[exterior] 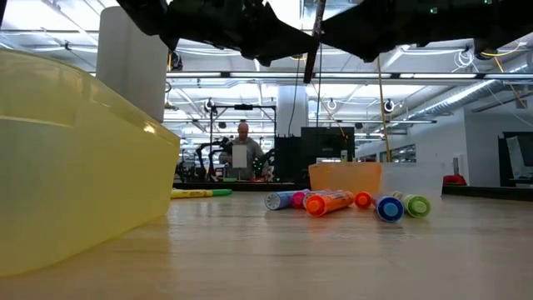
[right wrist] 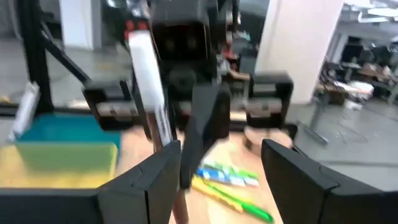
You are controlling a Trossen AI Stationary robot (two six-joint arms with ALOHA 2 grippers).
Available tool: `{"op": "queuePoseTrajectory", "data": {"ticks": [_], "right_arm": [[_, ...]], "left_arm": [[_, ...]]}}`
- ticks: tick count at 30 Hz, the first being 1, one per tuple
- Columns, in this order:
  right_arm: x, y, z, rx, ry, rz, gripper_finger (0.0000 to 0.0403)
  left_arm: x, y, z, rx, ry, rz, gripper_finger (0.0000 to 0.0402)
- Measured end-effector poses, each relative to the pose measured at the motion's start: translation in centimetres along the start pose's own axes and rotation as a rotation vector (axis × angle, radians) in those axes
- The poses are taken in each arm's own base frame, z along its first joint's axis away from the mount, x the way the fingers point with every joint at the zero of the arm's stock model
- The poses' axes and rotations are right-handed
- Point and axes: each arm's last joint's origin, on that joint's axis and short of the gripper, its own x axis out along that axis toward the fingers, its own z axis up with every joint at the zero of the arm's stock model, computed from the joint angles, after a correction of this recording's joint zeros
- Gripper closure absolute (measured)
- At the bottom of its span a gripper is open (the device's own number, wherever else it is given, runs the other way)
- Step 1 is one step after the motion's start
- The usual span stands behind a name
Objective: Pick & Place Markers
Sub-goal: Put the brown marker pen into the transparent bin
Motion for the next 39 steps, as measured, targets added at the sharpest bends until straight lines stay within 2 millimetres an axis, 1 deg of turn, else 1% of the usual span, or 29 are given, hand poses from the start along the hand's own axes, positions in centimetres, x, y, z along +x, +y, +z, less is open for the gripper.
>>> {"op": "queuePoseTrajectory", "data": {"ticks": [5, 8, 14, 16, 21, 25, 30, 33, 36, 39], "right_arm": [[-0.4, -0.1, -0.2, 0.028, 0.052, 0.003, 0.0184], [-0.6, -0.1, -0.2, 0.053, 0.072, 0.008, 0.0184], [-0.5, 0.1, 0.3, 0.09, 0.015, 0.08, 0.0185], [-0.4, 0.1, 0.5, 0.09, -0.02, 0.077, 0.0185], [0.2, 0.3, 0.8, 0.054, -0.112, 0.066, 0.0186], [1.1, 0.4, 0.5, 0.011, -0.099, 0.057, 0.0189], [2.3, 0.5, 0.7, -0.008, -0.094, 0.051, 0.0192], [2.6, 0.6, 0.6, -0.02, -0.086, 0.052, 0.0194], [2.6, 0.6, 0.5, -0.026, -0.081, 0.048, 0.021], [2.6, 0.6, 0.6, -0.033, -0.084, 0.048, 0.0255]], "left_arm": [[0.0, 0.1, -0.1, 0.001, 0.012, 0.023, 0.0369], [-0.4, 0.5, 0.2, -0.002, 0.009, 0.033, 0.0369], [-0.7, 0.9, 0.5, -0.018, -0.007, 0.047, 0.0369], [-0.8, 0.9, 0.6, -0.024, -0.008, 0.045, 0.0369], [-0.7, 0.9, 0.5, -0.029, -0.003, 0.041, 0.0369], [-0.7, 0.9, 0.5, -0.029, -0.004, 0.038, 0.0369], [-0.7, 0.9, 0.5, -0.029, -0.003, 0.038, 0.0369], [-0.7, 0.8, 0.5, -0.029, -0.004, 0.035, 0.0369], [-0.7, 0.6, 0.6, -0.029, -0.005, 0.03, 0.0369], [-0.7, 0.6, 0.6, -0.031, -0.006, 0.03, 0.0369]]}}
